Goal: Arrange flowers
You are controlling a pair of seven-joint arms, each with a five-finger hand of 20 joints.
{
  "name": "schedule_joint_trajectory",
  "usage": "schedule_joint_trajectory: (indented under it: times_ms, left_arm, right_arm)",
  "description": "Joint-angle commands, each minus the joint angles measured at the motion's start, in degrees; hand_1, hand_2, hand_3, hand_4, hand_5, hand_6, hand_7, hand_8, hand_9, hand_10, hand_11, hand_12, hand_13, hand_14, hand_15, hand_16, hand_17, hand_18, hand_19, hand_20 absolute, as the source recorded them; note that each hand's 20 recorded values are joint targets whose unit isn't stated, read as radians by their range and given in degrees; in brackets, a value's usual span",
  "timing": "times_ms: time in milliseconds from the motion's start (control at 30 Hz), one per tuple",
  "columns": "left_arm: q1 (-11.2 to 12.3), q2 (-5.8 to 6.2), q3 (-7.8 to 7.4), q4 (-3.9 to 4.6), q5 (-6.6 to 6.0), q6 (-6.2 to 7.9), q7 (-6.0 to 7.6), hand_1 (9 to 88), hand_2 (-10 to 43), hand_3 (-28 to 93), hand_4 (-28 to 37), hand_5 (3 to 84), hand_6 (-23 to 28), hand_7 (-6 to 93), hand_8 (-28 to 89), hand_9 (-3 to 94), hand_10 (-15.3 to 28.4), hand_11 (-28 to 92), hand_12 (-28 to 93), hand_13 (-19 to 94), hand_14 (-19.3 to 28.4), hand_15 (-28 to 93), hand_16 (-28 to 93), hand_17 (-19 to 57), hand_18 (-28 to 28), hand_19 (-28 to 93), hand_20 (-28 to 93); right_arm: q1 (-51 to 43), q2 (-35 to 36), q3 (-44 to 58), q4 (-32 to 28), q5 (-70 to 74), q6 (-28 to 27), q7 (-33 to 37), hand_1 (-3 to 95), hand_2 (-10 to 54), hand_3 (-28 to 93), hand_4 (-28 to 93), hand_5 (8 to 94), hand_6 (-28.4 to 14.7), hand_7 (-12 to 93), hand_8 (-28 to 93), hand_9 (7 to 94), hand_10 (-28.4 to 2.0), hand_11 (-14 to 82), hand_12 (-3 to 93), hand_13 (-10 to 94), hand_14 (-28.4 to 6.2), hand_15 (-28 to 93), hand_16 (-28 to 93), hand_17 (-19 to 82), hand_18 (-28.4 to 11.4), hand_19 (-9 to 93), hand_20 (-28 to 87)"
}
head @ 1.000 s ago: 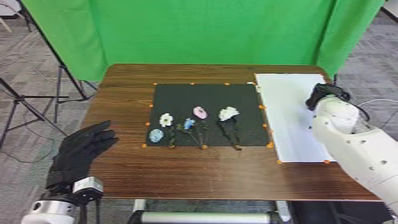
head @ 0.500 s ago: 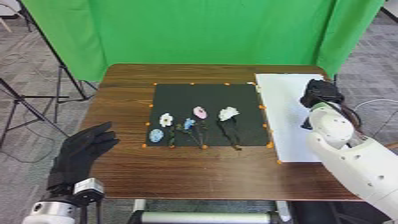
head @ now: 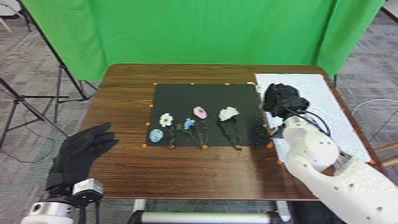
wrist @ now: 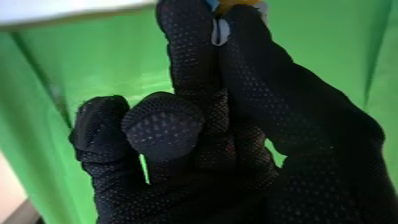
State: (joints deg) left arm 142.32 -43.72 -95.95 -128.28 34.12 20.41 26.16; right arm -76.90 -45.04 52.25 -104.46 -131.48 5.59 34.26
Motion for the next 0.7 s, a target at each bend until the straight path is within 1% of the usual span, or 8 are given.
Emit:
schedule_joint_trajectory:
  times_ms: [33, 267, 367, 400, 500, 567, 667, 700]
  left_arm:
    - [0.0, -0.33, -0.23, -0.01, 0.49, -0.61, -0.70, 27.8, 4.9, 83, -20.2, 44.7, 13.2, 20.1, -11, 40.5, 22.4, 40, 10, 29, 28.4, 68, -15, -9.2, 22.4, 61, 9]
    - [0.0, -0.38, -0.29, 0.03, 0.46, -0.68, -0.78, 27.8, 4.9, 82, -20.2, 44.8, 13.2, 20.0, -11, 40.6, 22.4, 40, 10, 29, 28.4, 68, -15, -9.1, 22.3, 61, 9]
    - [-0.3, -0.58, -0.38, 0.09, 0.66, -0.80, -1.24, 27.9, 5.0, 82, -20.3, 44.8, 13.2, 20.1, -11, 40.6, 22.4, 40, 10, 30, 28.4, 68, -15, -9.1, 22.3, 61, 9]
    - [-0.1, -0.39, -0.29, 0.05, 0.50, -0.57, -0.91, 27.9, 5.0, 82, -20.3, 44.8, 13.2, 20.1, -11, 40.6, 22.4, 40, 10, 30, 28.4, 68, -15, -9.1, 22.3, 61, 9]
    - [0.0, -0.73, -0.42, 0.10, 0.66, -0.82, -1.39, 27.8, 5.0, 82, -20.2, 44.8, 13.2, 20.1, -11, 40.5, 22.4, 40, 10, 30, 28.4, 68, -15, -9.1, 22.3, 61, 9]
    - [0.1, -0.69, -0.37, 0.10, 0.73, -0.69, -1.26, 27.9, 4.9, 82, -20.2, 44.8, 13.3, 20.0, -11, 40.6, 22.4, 40, 10, 29, 28.4, 68, -15, -9.1, 22.3, 61, 9]
    - [0.0, -0.86, -0.33, 0.05, 0.78, -0.55, -1.35, 27.8, 4.9, 83, -20.2, 44.8, 13.3, 20.0, -11, 40.5, 22.4, 40, 10, 29, 28.4, 68, -15, -9.1, 22.3, 61, 9]
    - [0.1, -0.79, -0.36, 0.05, 0.77, -0.69, -1.30, 27.8, 4.9, 83, -20.2, 44.8, 13.3, 20.0, -11, 40.6, 22.4, 40, 10, 29, 28.4, 68, -15, -9.1, 22.3, 61, 9]
  right_arm:
    - [-5.3, -2.7, -1.4, -2.0, 0.0, -1.1, 0.0, 53.8, -9.5, 78, -28, 80.0, 0.6, 26, 2, 90.3, -7.1, 15.9, 35.1, 78, -3.8, 75, 20, 49, -18.1, 93, 27]
    - [-5.9, -4.0, -2.8, -2.6, -0.5, -0.9, -0.1, 53.6, -9.5, 78, -28, 79.4, 0.3, 26, 2, 89.3, -7.2, 15.9, 35.0, 77, -4.1, 75, 20, 48, -18.3, 93, 27]
    - [-6.2, -4.2, -2.6, -3.0, -0.1, -1.1, -0.4, 53.0, -9.5, 78, -28, 78.5, 0.2, 26, 2, 88.7, -7.4, 15.8, 35.0, 77, -4.1, 75, 20, 48, -18.4, 93, 27]
    - [-6.1, -4.4, -2.7, -3.2, 0.2, -1.0, -0.1, 52.3, -9.5, 78, -28, 77.7, -0.1, 25, 2, 88.1, -7.5, 16.0, 35.1, 77, -4.3, 76, 20, 48, -18.4, 93, 26]
    - [-6.4, -4.4, -2.5, -3.6, 0.2, -1.0, -0.2, 50.1, -9.5, 79, -28, 75.2, -0.7, 26, 0, 86.1, -8.5, 17.9, 33.6, 76, -4.8, 76, 20, 47, -18.6, 93, 27]
    - [-6.2, -4.0, -2.7, -3.6, -0.5, -1.2, 0.8, 48.8, -9.5, 79, -28, 74.5, -1.4, 25, 0, 85.0, -9.1, 18.7, 33.1, 76, -4.9, 76, 20, 47, -18.6, 93, 26]
    - [-6.5, -4.4, -1.4, -3.7, 0.5, -3.5, 1.9, 47.2, -9.5, 80, -28, 73.3, -2.2, 24, 0, 83.3, -9.7, 20.7, 31.2, 75, -5.4, 76, 20, 47, -19.0, 93, 26]
    - [-6.8, -4.0, -1.3, -4.1, 0.0, -4.1, 2.2, 46.0, -9.5, 80, -28, 72.4, -2.5, 23, 0, 82.0, -10.3, 22.4, 29.6, 75, -5.7, 76, 20, 46, -19.2, 93, 26]
